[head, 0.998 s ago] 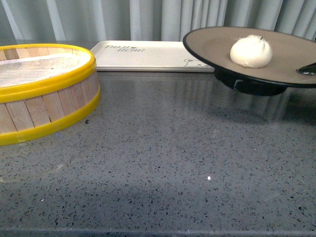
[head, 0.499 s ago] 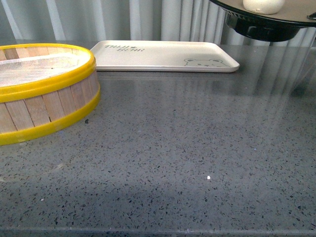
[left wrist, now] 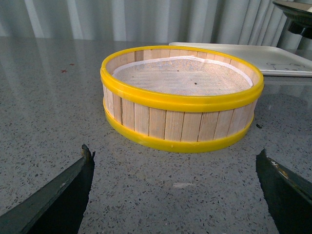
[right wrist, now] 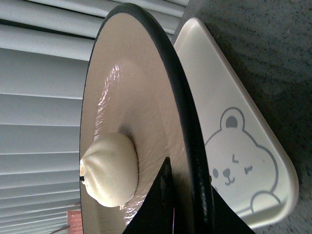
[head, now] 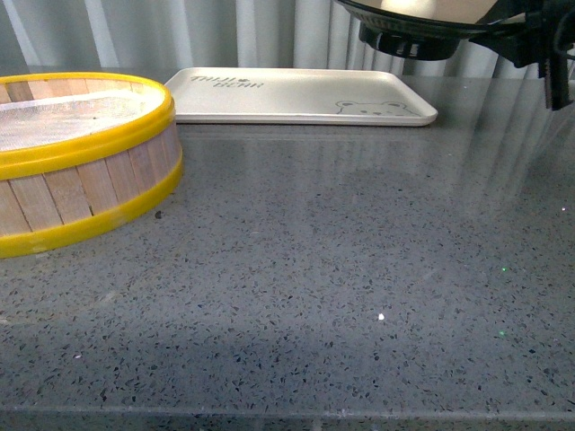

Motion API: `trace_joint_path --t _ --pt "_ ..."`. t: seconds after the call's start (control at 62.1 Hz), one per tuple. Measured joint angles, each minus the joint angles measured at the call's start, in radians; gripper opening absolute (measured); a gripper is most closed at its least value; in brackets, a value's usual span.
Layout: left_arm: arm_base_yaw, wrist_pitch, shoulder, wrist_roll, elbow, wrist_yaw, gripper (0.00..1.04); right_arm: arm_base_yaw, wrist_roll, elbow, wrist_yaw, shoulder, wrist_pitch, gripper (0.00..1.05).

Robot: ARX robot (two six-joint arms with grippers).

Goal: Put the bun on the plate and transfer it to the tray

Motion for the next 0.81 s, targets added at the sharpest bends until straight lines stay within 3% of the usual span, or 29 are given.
trace_joint_path --t 0.435,0.805 --pt "0.0 0.0 0.0 0.0 0.0 0.0 0.98 0.061 -0.038 0.382 -0.027 0.241 -0.208 0.03" --pt "0.0 0.0 0.0 0.0 0.0 0.0 0.98 0.072 -0.052 0.328 -0.02 0.243 -0.183 0.03"
